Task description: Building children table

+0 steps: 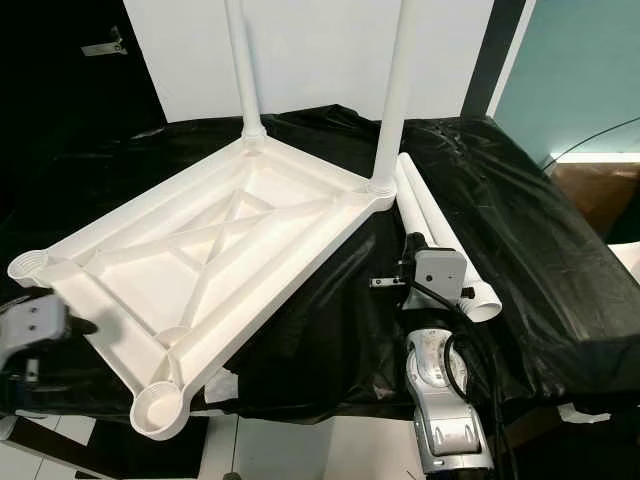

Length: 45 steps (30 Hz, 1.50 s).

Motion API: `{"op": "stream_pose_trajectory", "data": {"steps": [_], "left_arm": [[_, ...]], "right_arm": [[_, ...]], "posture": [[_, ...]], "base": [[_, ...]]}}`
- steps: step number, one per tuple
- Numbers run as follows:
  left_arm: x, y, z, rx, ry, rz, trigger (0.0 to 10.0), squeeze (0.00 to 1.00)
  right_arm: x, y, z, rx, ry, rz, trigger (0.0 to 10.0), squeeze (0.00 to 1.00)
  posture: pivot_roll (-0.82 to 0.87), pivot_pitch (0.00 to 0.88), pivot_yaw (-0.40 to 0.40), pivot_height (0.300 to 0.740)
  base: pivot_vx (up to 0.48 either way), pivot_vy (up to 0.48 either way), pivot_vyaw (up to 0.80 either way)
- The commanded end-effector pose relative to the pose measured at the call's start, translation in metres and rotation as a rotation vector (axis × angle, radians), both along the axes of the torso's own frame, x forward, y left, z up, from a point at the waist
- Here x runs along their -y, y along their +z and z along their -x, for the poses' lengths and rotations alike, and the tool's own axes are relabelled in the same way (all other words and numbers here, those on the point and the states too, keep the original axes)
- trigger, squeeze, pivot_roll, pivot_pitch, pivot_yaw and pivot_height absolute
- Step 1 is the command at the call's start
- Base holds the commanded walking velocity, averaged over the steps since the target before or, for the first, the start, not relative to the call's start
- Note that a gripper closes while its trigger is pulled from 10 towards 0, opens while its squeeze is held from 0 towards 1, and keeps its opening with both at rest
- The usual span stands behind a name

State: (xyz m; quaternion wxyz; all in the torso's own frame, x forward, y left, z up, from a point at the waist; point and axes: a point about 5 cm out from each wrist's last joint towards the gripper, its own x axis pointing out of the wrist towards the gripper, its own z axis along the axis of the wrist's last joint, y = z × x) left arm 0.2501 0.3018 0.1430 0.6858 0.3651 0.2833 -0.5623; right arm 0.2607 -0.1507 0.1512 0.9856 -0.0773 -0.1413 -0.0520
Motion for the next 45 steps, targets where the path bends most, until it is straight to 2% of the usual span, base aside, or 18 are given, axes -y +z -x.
{"op": "stream_pose_trajectory", "data": {"steps": [1, 5, 6, 8, 9, 11, 13, 16, 18, 23, 28, 34, 35, 36, 37, 39, 41, 45], "left_arm": [[0.012, -0.009, 0.01, -0.148, -0.164, -0.024, 10.0, 0.25], [0.023, -0.017, 0.011, -0.171, -0.224, -0.043, 10.0, 0.25], [0.026, -0.02, 0.012, -0.191, -0.237, -0.05, 6.0, 0.26], [0.027, -0.023, 0.013, -0.204, -0.243, -0.054, 6.0, 0.26], [0.031, -0.025, 0.014, -0.22, -0.244, -0.036, 0.0, 0.25], [0.035, -0.027, 0.014, -0.225, -0.239, -0.008, 0.0, 0.24], [0.049, -0.028, 0.005, -0.158, -0.188, 0.11, 0.0, 0.2], [0.054, -0.028, 0.002, -0.132, -0.166, 0.15, 0.0, 0.2], [0.065, -0.028, -0.006, -0.086, -0.091, 0.228, 0.0, 0.0], [0.074, -0.029, -0.016, -0.035, 0.022, 0.306, 0.0, 0.0], [0.096, -0.048, -0.033, 0.037, 0.291, 0.352, 0.0, 0.0], [0.106, -0.056, -0.034, 0.043, 0.342, 0.355, 0.0, 0.0], [0.121, -0.059, -0.034, 0.047, 0.366, 0.386, 0.0, 0.0], [0.121, -0.059, -0.034, 0.047, 0.366, 0.386, 0.0, 0.0], [0.139, -0.06, -0.033, 0.053, 0.376, 0.434, 0.0, 0.0], [0.139, -0.06, -0.033, 0.053, 0.376, 0.434, 0.0, 0.0], [0.181, -0.061, -0.038, 0.085, 0.402, 0.525, 0.0, 0.0], [0.208, -0.058, -0.045, 0.136, 0.422, 0.589, 0.0, 0.07]], "right_arm": [[0.004, -0.003, -0.001, -0.018, -0.012, -0.005, 10.0, 0.0], [0.006, -0.003, -0.001, -0.018, -0.022, -0.009, 10.0, 0.0], [0.006, -0.003, -0.001, -0.018, -0.024, -0.011, 10.0, 0.0], [0.006, -0.003, -0.001, -0.018, -0.024, -0.012, 10.0, 0.0], [0.005, -0.003, -0.001, -0.017, -0.026, -0.016, 10.0, 0.0], [0.004, -0.003, -0.001, -0.017, -0.027, -0.018, 10.0, 0.0], [0.004, -0.004, 0.0, -0.021, -0.032, -0.024, 10.0, 0.0], [0.005, -0.004, 0.0, -0.022, -0.033, -0.026, 10.0, 0.0], [0.004, -0.005, 0.0, -0.025, -0.032, -0.027, 10.0, 0.0], [0.003, -0.005, 0.0, -0.027, -0.029, -0.028, 10.0, 0.0], [0.004, -0.005, 0.001, -0.033, -0.03, -0.028, 10.0, 0.0], [0.004, -0.005, 0.001, -0.034, -0.03, -0.028, 10.0, 0.0], [0.004, -0.006, 0.001, -0.034, -0.032, -0.029, 10.0, 0.0], [0.004, -0.006, 0.001, -0.034, -0.032, -0.029, 10.0, 0.0], [0.004, -0.006, 0.0, -0.033, -0.035, -0.032, 10.0, 0.0], [0.004, -0.006, 0.0, -0.033, -0.035, -0.032, 10.0, 0.0], [0.002, -0.005, -0.002, -0.028, -0.043, -0.042, 10.0, 0.0], [0.0, -0.005, -0.003, -0.024, -0.046, -0.049, 10.0, 0.0]], "posture": [[-0.06, 0.019, 0.003, 0.74], [-0.06, 0.021, 0.011, 0.74], [-0.07, 0.022, 0.012, 0.74], [-0.07, 0.021, 0.013, 0.74], [-0.07, 0.02, 0.015, 0.74], [-0.07, 0.02, 0.017, 0.74], [-0.07, 0.021, 0.018, 0.74], [-0.07, 0.021, 0.018, 0.74], [-0.07, 0.024, 0.017, 0.74], [-0.06, 0.028, 0.016, 0.74], [-0.06, 0.035, 0.014, 0.74], [-0.06, 0.036, 0.017, 0.74], [-0.06, 0.036, 0.022, 0.74], [-0.06, 0.036, 0.022, 0.74], [-0.06, 0.036, 0.027, 0.74], [-0.06, 0.036, 0.027, 0.74], [-0.06, 0.032, 0.042, 0.74], [-0.07, 0.029, 0.046, 0.74]], "base": [[0.0, 0.0, 0.0], [0.0, 0.0, 0.0], [0.0, 0.0, 0.0], [0.0, 0.0, 0.0], [0.0, 0.0, 0.0], [0.0, 0.0, 0.0], [0.0, 0.0, 0.0], [0.0, 0.0, 0.0], [0.0, 0.0, 0.0], [0.0, 0.0, 0.0], [0.0, 0.0, 0.0], [0.0, 0.0, 0.0], [0.0, 0.0, 0.0], [0.0, 0.0, 0.0], [0.0, 0.0, 0.0], [0.0, 0.0, 0.0], [0.0, 0.0, 0.0], [0.0, 0.0, 0.0]]}}
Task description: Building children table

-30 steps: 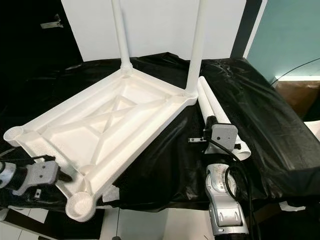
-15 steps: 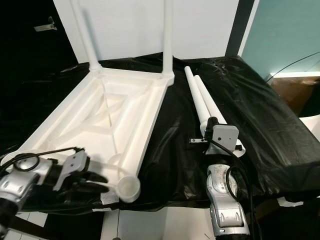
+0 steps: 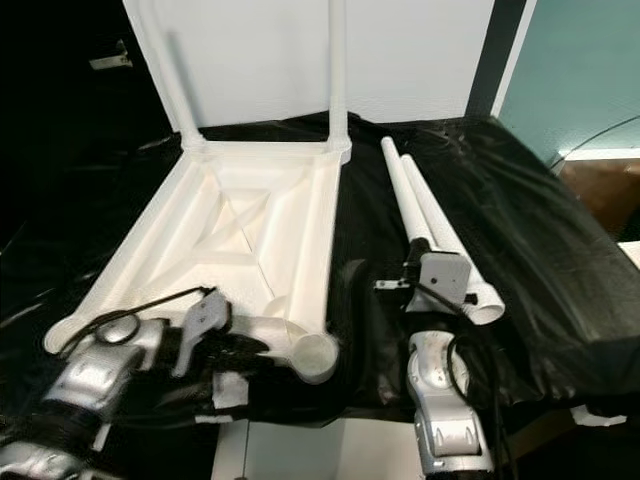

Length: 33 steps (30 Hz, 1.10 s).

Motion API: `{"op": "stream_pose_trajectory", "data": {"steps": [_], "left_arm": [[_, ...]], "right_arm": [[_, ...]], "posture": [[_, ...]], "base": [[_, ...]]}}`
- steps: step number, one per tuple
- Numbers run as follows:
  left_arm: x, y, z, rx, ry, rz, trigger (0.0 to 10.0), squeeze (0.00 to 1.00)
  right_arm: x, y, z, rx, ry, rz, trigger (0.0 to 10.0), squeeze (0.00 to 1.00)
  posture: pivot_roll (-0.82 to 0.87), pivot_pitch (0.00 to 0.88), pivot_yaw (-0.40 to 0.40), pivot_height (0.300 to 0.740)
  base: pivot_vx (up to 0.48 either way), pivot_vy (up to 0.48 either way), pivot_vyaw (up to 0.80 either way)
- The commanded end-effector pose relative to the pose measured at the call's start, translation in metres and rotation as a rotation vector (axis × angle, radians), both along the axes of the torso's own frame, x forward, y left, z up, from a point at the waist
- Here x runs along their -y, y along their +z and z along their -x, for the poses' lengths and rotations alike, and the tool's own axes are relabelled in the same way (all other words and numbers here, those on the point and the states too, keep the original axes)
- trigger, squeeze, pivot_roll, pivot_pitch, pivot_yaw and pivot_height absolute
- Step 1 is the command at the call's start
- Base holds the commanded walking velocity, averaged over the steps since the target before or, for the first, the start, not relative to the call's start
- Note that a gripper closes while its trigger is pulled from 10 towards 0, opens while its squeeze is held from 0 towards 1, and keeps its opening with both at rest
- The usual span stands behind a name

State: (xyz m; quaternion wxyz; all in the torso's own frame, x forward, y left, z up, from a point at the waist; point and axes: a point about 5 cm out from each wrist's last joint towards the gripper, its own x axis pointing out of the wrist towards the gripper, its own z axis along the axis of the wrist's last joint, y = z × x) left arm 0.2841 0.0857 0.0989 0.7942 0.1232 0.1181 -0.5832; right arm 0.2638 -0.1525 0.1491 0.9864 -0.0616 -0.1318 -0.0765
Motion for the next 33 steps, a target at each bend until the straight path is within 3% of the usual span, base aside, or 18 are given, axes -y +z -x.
{"op": "stream_pose_trajectory", "data": {"steps": [1, 8, 9, 11, 12, 13, 14, 18, 19, 22, 25, 26, 30, 32, 33], "left_arm": [[-0.003, -0.015, -0.012, 0.036, 0.345, -0.011, 0.0, 0.09], [-0.009, -0.024, -0.006, 0.004, 0.359, -0.009, 0.0, 0.08], [-0.012, -0.025, -0.005, 0.0, 0.359, -0.015, 0.7, 0.08], [-0.015, -0.026, -0.002, -0.001, 0.332, -0.029, 4.4, 0.08], [-0.015, -0.026, -0.002, -0.001, 0.332, -0.029, 4.4, 0.08], [-0.015, -0.026, 0.0, 0.0, 0.312, -0.035, 6.2, 0.08], [-0.015, -0.026, 0.003, 0.003, 0.284, -0.038, 10.0, 0.07], [-0.014, -0.026, 0.012, 0.003, 0.217, -0.017, 10.0, 0.11], [-0.014, -0.027, 0.018, -0.004, 0.179, -0.013, 10.0, 1.0], [-0.019, -0.023, 0.03, 0.004, 0.094, 0.023, 10.0, 1.0], [-0.023, -0.02, 0.033, 0.017, 0.073, 0.046, 10.0, 1.0], [-0.028, -0.013, 0.033, 0.033, 0.064, 0.084, 10.0, 0.0], [-0.034, 0.001, 0.03, 0.06, 0.068, 0.178, 10.0, 0.0], [-0.036, 0.02, 0.031, 0.061, 0.06, 0.334, 10.0, 0.0], [-0.036, 0.02, 0.031, 0.061, 0.06, 0.334, 10.0, 0.0]], "right_arm": [[-0.002, -0.002, -0.001, -0.009, -0.002, -0.012, 10.0, 0.0], [0.0, -0.003, 0.001, -0.009, -0.014, -0.014, 10.0, 0.0], [0.0, -0.004, 0.001, -0.011, -0.014, -0.013, 10.0, 0.0], [0.0, -0.004, 0.002, -0.013, -0.012, -0.012, 10.0, 0.0], [0.0, -0.004, 0.002, -0.013, -0.012, -0.012, 10.0, 0.0], [0.0, -0.004, 0.001, -0.013, -0.011, -0.011, 10.0, 0.0], [0.0, -0.004, 0.001, -0.013, -0.01, -0.011, 10.0, 0.0], [0.001, -0.003, -0.001, -0.011, -0.013, -0.01, 10.0, 0.0], [0.001, -0.004, -0.001, -0.01, -0.013, -0.01, 10.0, 0.0], [-0.001, -0.004, -0.001, -0.01, -0.012, -0.011, 10.0, 0.0], [-0.001, -0.004, -0.001, -0.011, -0.011, -0.012, 10.0, 0.0], [-0.002, -0.005, 0.0, -0.011, -0.011, -0.013, 10.0, 0.0], [-0.002, -0.005, 0.0, -0.013, -0.009, -0.014, 10.0, 0.0], [-0.003, -0.005, -0.001, -0.013, -0.006, -0.012, 10.0, 0.0], [-0.003, -0.005, -0.001, -0.013, -0.006, -0.012, 10.0, 0.0]], "posture": [[-0.07, 0.029, 0.049, 0.74], [-0.08, 0.027, 0.054, 0.74], [-0.08, 0.027, 0.054, 0.74], [-0.07, 0.026, 0.051, 0.74], [-0.07, 0.026, 0.051, 0.74], [-0.07, 0.027, 0.05, 0.74], [-0.07, 0.027, 0.049, 0.74], [-0.07, 0.027, 0.048, 0.74], [-0.06, 0.027, 0.048, 0.74], [-0.06, 0.029, 0.048, 0.74], [-0.06, 0.029, 0.048, 0.74], [-0.06, 0.029, 0.046, 0.74], [-0.06, 0.027, 0.044, 0.74], [-0.06, 0.028, 0.042, 0.74], [-0.06, 0.028, 0.042, 0.74]], "base": [[0.0, 0.0, 0.0], [0.0, 0.0, 0.0], [0.0, 0.0, 0.0], [0.0, 0.0, 0.0], [0.0, 0.0, 0.0], [0.0, 0.0, 0.0], [0.0, 0.0, 0.0], [0.0, 0.0, 0.0], [0.0, 0.0, 0.0], [0.0, 0.0, 0.0], [0.0, 0.0, 0.0], [0.0, 0.0, 0.0], [0.0, 0.0, 0.0], [0.0, 0.0, 0.0], [0.0, 0.0, 0.0]]}}
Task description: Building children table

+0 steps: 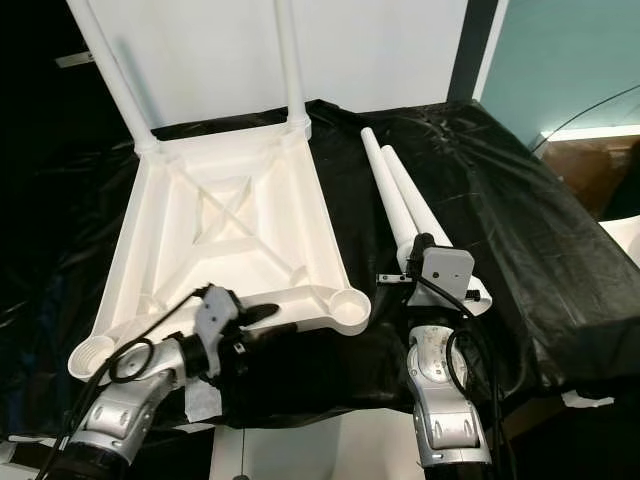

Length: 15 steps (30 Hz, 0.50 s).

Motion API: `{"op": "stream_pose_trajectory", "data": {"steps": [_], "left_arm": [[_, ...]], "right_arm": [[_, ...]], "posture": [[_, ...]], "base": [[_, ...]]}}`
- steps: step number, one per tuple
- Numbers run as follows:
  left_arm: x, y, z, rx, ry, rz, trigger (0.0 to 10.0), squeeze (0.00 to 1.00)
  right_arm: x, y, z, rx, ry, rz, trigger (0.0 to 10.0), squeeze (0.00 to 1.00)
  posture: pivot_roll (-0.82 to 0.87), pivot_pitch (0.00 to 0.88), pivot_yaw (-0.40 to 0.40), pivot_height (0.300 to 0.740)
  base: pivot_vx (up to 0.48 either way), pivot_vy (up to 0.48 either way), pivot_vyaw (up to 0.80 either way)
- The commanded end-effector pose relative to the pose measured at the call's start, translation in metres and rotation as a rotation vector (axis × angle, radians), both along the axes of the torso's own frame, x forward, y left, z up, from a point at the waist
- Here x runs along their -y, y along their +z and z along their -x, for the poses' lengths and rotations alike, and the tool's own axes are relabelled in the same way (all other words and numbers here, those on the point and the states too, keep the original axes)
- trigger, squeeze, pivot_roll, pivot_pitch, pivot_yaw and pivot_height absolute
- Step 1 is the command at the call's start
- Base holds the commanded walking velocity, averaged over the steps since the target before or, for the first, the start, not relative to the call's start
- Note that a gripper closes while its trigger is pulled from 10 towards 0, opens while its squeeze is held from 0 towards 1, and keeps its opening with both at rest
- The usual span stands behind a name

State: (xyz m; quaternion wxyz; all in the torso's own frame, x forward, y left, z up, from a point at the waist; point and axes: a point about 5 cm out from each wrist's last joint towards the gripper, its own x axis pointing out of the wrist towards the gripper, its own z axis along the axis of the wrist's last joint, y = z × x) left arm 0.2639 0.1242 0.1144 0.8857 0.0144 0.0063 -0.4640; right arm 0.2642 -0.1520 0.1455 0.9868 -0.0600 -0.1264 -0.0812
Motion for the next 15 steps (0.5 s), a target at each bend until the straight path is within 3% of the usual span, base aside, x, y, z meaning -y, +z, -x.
{"op": "stream_pose_trajectory", "data": {"steps": [1, 2, 3, 4, 8, 9, 11, 12, 13, 14, 15], "left_arm": [[0.002, 0.015, 0.013, 0.008, -0.25, 0.112, 10.0, 0.0], [0.002, 0.015, 0.013, 0.008, -0.25, 0.112, 10.0, 0.0], [0.001, 0.025, 0.015, 0.014, -0.26, 0.215, 10.0, 0.0], [0.001, 0.025, 0.015, 0.014, -0.26, 0.215, 10.0, 0.0], [-0.001, 0.039, 0.016, 0.012, -0.213, 0.4, 10.0, 0.0], [-0.001, 0.039, 0.016, 0.012, -0.213, 0.4, 10.0, 0.0], [0.0, 0.036, -0.001, 0.025, -0.02, 0.438, 10.0, 0.0], [0.0, 0.036, -0.001, 0.025, -0.02, 0.438, 10.0, 0.0], [0.003, 0.034, -0.014, 0.024, 0.093, 0.442, 10.0, 0.0], [0.003, 0.034, -0.014, 0.024, 0.093, 0.442, 10.0, 0.0], [0.006, 0.032, -0.024, 0.016, 0.189, 0.442, 10.0, 0.0]], "right_arm": [[-0.002, -0.002, -0.001, -0.003, 0.004, -0.006, 10.0, 0.0], [-0.002, -0.002, -0.001, -0.003, 0.004, -0.006, 10.0, 0.0], [-0.002, -0.002, 0.0, -0.004, 0.005, -0.006, 10.0, 0.0], [-0.002, -0.002, 0.0, -0.004, 0.005, -0.006, 10.0, 0.0], [-0.002, -0.004, 0.002, -0.014, 0.007, -0.006, 10.0, 0.0], [-0.002, -0.004, 0.002, -0.014, 0.007, -0.006, 10.0, 0.0], [-0.003, -0.008, 0.003, -0.03, 0.012, -0.007, 10.0, 0.0], [-0.003, -0.008, 0.003, -0.03, 0.012, -0.007, 10.0, 0.0], [-0.004, -0.007, 0.002, -0.027, 0.02, -0.003, 10.0, 0.0], [-0.004, -0.007, 0.002, -0.027, 0.02, -0.003, 10.0, 0.0], [-0.005, -0.005, -0.001, -0.018, 0.024, 0.001, 10.0, 0.0]], "posture": [[-0.06, 0.027, 0.041, 0.74], [-0.06, 0.027, 0.041, 0.74], [-0.06, 0.028, 0.04, 0.74], [-0.06, 0.028, 0.04, 0.74], [-0.05, 0.039, 0.037, 0.74], [-0.05, 0.039, 0.037, 0.74], [-0.06, 0.029, 0.032, 0.74], [-0.06, 0.029, 0.032, 0.74], [-0.06, 0.025, 0.031, 0.74], [-0.06, 0.025, 0.031, 0.74], [-0.06, 0.022, 0.033, 0.74]], "base": [[0.0, 0.0, 0.0], [0.0, 0.0, 0.0], [0.0, 0.0, 0.0], [0.0, 0.0, 0.0], [0.0, 0.0, 0.0], [0.0, 0.0, 0.0], [0.0, 0.0, 0.0], [0.0, 0.0, 0.0], [0.0, 0.0, 0.0], [0.0, 0.0, 0.0], [0.0, 0.0, 0.0]]}}
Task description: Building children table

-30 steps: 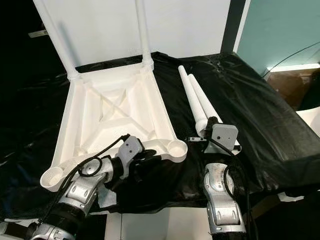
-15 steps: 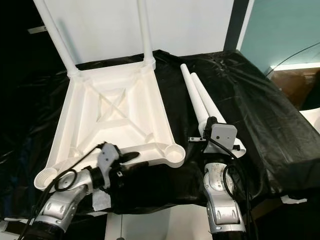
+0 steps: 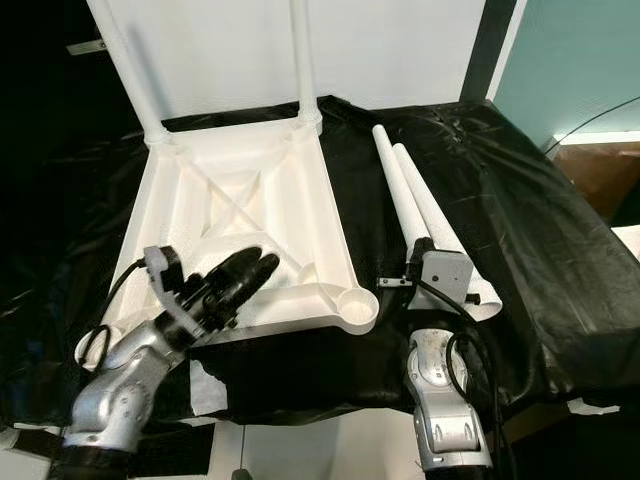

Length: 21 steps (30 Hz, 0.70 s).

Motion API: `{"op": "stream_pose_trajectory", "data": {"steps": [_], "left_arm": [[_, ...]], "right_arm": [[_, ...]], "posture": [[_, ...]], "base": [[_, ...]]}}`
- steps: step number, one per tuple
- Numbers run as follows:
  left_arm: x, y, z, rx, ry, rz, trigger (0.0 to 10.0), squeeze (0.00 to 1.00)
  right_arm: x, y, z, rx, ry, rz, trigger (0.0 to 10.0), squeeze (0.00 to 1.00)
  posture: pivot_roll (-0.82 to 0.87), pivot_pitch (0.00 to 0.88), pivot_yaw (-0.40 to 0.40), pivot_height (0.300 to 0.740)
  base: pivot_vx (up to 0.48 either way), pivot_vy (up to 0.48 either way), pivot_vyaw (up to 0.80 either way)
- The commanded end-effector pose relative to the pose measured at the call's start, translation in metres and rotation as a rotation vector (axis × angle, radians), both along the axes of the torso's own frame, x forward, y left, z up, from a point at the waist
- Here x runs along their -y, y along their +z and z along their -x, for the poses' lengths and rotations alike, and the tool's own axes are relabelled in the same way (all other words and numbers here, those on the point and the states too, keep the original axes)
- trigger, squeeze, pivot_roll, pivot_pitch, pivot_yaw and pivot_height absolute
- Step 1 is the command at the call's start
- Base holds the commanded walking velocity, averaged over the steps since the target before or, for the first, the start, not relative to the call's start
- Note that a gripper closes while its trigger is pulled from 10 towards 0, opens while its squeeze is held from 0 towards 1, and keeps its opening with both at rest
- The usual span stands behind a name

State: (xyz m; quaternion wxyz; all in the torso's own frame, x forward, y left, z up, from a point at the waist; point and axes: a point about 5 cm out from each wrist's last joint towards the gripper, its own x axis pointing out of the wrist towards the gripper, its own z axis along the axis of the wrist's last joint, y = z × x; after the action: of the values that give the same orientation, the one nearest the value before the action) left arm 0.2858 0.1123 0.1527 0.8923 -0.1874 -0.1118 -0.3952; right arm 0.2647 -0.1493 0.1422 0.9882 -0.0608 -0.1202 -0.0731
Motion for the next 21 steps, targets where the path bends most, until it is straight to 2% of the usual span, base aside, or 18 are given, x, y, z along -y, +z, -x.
{"op": "stream_pose_trajectory", "data": {"steps": [1, 4, 5, 7, 9, 15, 21], "left_arm": [[-0.004, -0.008, -0.01, -0.05, 0.125, -0.03, 10.0, 0.0], [-0.003, -0.009, -0.017, -0.076, 0.184, -0.026, 10.0, 0.0], [0.0, -0.014, -0.028, -0.132, 0.282, -0.118, 10.0, 0.0], [0.0, -0.014, -0.028, -0.132, 0.282, -0.118, 10.0, 0.0], [0.0, -0.017, -0.032, -0.16, 0.331, -0.163, 10.0, 0.0], [-0.002, -0.018, -0.032, -0.166, 0.348, -0.178, 10.0, 0.0], [-0.007, -0.025, -0.028, -0.145, 0.416, -0.235, 10.0, 0.0]], "right_arm": [[-0.002, 0.001, -0.004, 0.006, 0.01, 0.001, 10.0, 0.0], [-0.001, 0.005, -0.007, 0.02, 0.006, 0.002, 10.0, 0.0], [0.001, 0.013, -0.015, 0.054, -0.006, -0.001, 10.0, 0.0], [0.001, 0.013, -0.015, 0.054, -0.006, -0.001, 10.0, 0.0], [0.001, 0.022, -0.022, 0.086, -0.015, -0.012, 10.0, 0.0], [-0.002, 0.029, -0.025, 0.114, -0.018, -0.027, 10.0, 0.0], [-0.008, 0.021, -0.019, 0.087, 0.001, -0.036, 10.0, 0.0]], "posture": [[-0.06, 0.018, 0.034, 0.74], [-0.07, 0.015, 0.038, 0.74], [-0.07, 0.017, 0.049, 0.74], [-0.07, 0.017, 0.049, 0.74], [-0.07, 0.033, 0.057, 0.74], [-0.07, 0.055, 0.065, 0.74], [-0.06, 0.04, 0.062, 0.74]], "base": [[0.0, 0.0, 0.0], [0.0, 0.0, 0.0], [0.0, 0.0, 0.0], [0.0, 0.0, 0.0], [0.0, 0.0, 0.0], [0.0, 0.0, 0.0], [0.0, 0.0, 0.0]]}}
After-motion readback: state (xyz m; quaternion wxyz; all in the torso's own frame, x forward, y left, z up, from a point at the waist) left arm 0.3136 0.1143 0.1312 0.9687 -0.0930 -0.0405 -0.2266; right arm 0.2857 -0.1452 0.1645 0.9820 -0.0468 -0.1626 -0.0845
